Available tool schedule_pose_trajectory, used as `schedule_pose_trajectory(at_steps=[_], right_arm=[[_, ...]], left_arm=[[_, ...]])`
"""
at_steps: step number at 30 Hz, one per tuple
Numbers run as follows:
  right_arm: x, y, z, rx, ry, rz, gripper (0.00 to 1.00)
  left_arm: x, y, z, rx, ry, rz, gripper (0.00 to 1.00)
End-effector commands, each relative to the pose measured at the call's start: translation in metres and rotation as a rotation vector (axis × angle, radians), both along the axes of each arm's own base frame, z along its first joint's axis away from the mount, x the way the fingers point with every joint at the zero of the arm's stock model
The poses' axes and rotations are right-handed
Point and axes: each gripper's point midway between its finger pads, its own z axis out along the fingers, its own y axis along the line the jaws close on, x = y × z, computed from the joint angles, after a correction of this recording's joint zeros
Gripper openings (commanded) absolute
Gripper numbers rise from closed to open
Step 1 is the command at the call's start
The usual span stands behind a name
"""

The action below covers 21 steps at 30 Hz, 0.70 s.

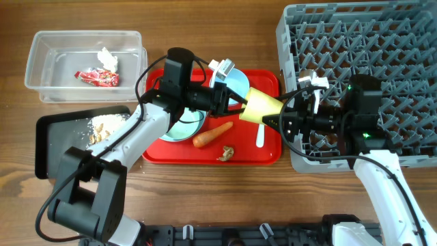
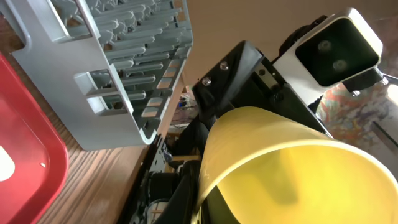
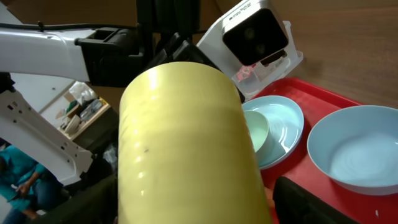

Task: Sort waste into correct bins and load items into the dishwasher rack
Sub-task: 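Pass the yellow cup from the left gripper to the right gripper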

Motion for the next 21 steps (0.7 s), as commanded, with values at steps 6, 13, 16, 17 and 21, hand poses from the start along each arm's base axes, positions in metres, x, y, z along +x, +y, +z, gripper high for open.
schedule_pose_trajectory(at_steps=[6,13,16,17,21], right_arm=[[0.008,-0.001,0.002,-0.014,0.025,-0.039,0.63],[0.034,-0.02,-0.025,-0.13,0.128,-0.254,0.56],[0.04,-0.028,-0.032,-0.174,0.15,-0.319,0.54],[0.041,-0.032,-0.033,-0.198,0.165,-0.347,0.54],[0.054,-0.069,-0.028,-0.388,0.211,-0.568,0.54]], left_arm=[[0.009,-0.001,0.01,0.01,-0.056,0.045,0.36],[0.042,0.032,-0.041,0.239,-0.1,0.239,0.47],[0.054,0.07,-0.083,0.475,-0.046,0.373,0.56],[0.055,0.081,-0.091,0.528,-0.026,0.402,0.56],[0.053,0.127,-0.099,0.671,0.01,0.492,0.58]])
